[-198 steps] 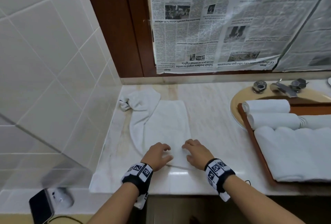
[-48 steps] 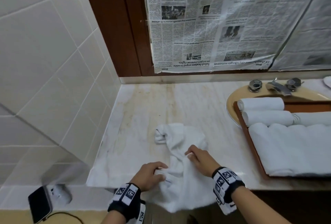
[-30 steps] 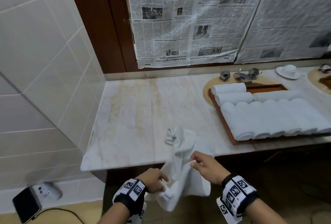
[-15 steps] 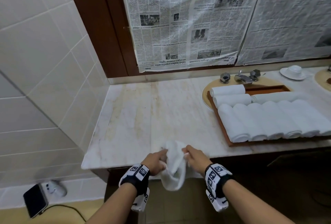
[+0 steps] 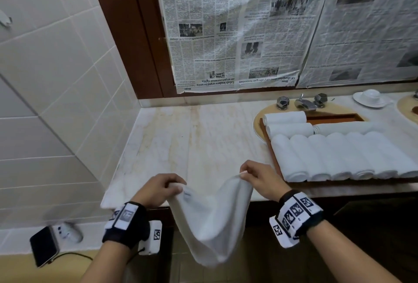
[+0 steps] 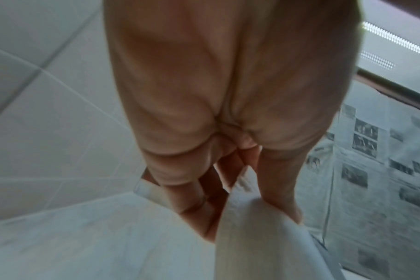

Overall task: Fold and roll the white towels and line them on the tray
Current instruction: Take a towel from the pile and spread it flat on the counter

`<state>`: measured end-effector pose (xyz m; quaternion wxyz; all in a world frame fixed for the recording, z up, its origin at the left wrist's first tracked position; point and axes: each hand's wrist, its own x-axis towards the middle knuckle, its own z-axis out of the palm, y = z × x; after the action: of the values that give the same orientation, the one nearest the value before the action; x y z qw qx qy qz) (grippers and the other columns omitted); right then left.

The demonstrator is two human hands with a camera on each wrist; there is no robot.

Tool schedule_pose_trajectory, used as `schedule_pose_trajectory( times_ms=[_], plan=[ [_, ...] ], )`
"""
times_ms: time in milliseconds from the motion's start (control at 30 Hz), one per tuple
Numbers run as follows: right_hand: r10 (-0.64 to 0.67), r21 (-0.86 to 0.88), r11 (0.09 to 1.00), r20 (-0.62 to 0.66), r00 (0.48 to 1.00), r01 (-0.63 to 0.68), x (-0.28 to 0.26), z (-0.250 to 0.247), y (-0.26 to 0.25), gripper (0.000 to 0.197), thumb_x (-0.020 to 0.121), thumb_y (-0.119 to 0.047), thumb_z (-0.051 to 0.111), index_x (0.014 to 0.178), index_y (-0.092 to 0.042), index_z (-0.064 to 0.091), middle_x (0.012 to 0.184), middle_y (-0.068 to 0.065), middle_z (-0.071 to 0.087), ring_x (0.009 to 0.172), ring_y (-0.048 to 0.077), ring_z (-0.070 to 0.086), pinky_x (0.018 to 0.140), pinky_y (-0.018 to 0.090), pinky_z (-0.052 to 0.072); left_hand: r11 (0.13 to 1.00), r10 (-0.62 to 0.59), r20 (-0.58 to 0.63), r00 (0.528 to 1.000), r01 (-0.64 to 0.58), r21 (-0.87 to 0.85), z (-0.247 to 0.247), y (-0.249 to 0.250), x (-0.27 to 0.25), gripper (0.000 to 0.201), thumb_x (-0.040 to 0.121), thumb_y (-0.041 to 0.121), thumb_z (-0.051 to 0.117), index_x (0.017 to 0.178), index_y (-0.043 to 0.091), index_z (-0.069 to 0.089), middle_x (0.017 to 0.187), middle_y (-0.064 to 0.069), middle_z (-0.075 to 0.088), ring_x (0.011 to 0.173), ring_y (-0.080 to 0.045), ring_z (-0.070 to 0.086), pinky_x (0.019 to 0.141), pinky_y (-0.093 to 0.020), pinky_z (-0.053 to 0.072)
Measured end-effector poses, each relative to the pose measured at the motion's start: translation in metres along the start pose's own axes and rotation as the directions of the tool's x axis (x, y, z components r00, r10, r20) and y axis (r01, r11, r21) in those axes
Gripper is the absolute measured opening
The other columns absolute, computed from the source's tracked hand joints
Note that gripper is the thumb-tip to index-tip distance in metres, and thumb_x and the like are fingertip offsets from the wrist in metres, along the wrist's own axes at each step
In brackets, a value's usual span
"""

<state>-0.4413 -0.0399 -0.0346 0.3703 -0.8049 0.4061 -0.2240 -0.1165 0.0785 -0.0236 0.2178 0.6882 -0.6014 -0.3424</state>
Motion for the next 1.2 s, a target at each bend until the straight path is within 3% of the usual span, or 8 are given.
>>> schedule_pose_trajectory(
  times_ms=[133,333,500,633,800,933,1067,1200],
  plan=[
    [-0.001,-0.002,1.0,-0.063,0.998,0.001,0.007,-0.028,-0.002,0.008,0.094,-0.03,0.061,0.086,-0.028,0.061,0.08,-0.001,0.067,0.078,0.018,0.062,0.074,0.034,0.048,1.0,0.019,-0.156,0.988,-0.022,-0.021,-0.043,0.003,-0.007,0.01,0.091,0.025,0.071,0.092,0.033,0.076,0.089,0.018,0.073,0.089,0.001,0.065,0.079,-0.022,0.049],
    [0.0,0.142,0.99,-0.16,0.987,0.023,0.019,-0.075,-0.016,0.005,0.094,-0.016,0.065,0.09,-0.011,0.066,0.083,0.003,0.071,0.081,0.02,0.067,0.072,0.026,0.053,0.999,0.042,-0.397,0.917,-0.042,0.01,-0.081,0.015,-0.011,0.003,0.085,0.028,0.077,0.085,0.025,0.077,0.078,0.017,0.072,0.074,0.007,0.062,0.067,-0.011,0.043],
    [-0.04,0.09,0.994,-0.186,0.982,0.057,0.037,-0.09,-0.032,0.004,0.092,-0.017,0.067,0.088,-0.015,0.066,0.081,-0.001,0.072,0.078,0.017,0.068,0.068,0.021,0.052,0.997,0.08,-0.499,0.863,-0.07,0.039,-0.094,0.02,0.001,0.009,0.085,0.032,0.077,0.083,0.024,0.075,0.075,0.007,0.071,0.071,-0.012,0.063,0.064,-0.025,0.05],
    [-0.057,0.02,0.998,-0.213,0.975,0.063,0.052,-0.094,-0.04,0.007,0.092,-0.016,0.067,0.086,-0.017,0.065,0.08,-0.002,0.072,0.076,0.016,0.067,0.065,0.016,0.048,0.996,0.055,-0.515,0.856,-0.084,-0.032,-0.1,0.026,0.017,0.009,0.085,0.025,0.078,0.079,0.019,0.073,0.074,-0.003,0.068,0.061,-0.015,0.056,0.047,-0.021,0.048],
    [-0.066,-0.007,0.998,-0.283,0.957,0.067,0.077,-0.094,-0.053,0.006,0.091,-0.013,0.068,0.086,-0.012,0.065,0.078,0.003,0.071,0.071,0.017,0.065,0.06,0.012,0.047,0.99,0.096,-0.491,0.866,-0.136,-0.046,-0.128,0.019,0.036,0.009,0.082,0.012,0.079,0.08,0.016,0.072,0.077,-0.009,0.07,0.068,-0.023,0.069,0.069,-0.031,0.061],
    [-0.045,-0.009,0.999,-0.322,0.946,0.045,0.101,-0.095,-0.063,0.004,0.091,-0.014,0.069,0.089,-0.01,0.068,0.076,0.006,0.069,0.061,0.021,0.064,0.058,0.023,0.053,0.988,0.153,-0.494,0.856,-0.12,0.1,-0.151,0.013,0.053,0.016,0.081,0.004,0.076,0.086,0.019,0.074,0.084,0.001,0.073,0.078,-0.012,0.067,0.07,-0.006,0.045],
    [-0.035,-0.094,0.996,-0.333,0.942,0.003,0.121,-0.093,-0.066,0.007,0.091,-0.017,0.069,0.086,-0.012,0.069,0.059,-0.004,0.063,0.047,0.008,0.055,0.055,0.015,0.045,0.984,0.175,-0.52,0.836,-0.125,0.129,-0.165,0.004,0.077,0.011,0.084,0.009,0.075,0.085,0.02,0.074,0.082,0.002,0.072,0.078,-0.015,0.069,0.073,-0.021,0.053],
    [0.038,-0.108,0.991,-0.33,0.943,-0.077,0.137,-0.089,-0.061,0.012,0.093,-0.022,0.067,0.086,-0.012,0.066,0.057,0.008,0.065,0.044,0.007,0.055,0.053,0.023,0.048,0.987,0.154,-0.522,0.839,-0.105,0.122,-0.172,0.001,0.099,0.005,0.086,0.014,0.073,0.084,0.019,0.073,0.076,0.004,0.069,0.062,-0.016,0.067,0.068,-0.034,0.057]
  ],
)
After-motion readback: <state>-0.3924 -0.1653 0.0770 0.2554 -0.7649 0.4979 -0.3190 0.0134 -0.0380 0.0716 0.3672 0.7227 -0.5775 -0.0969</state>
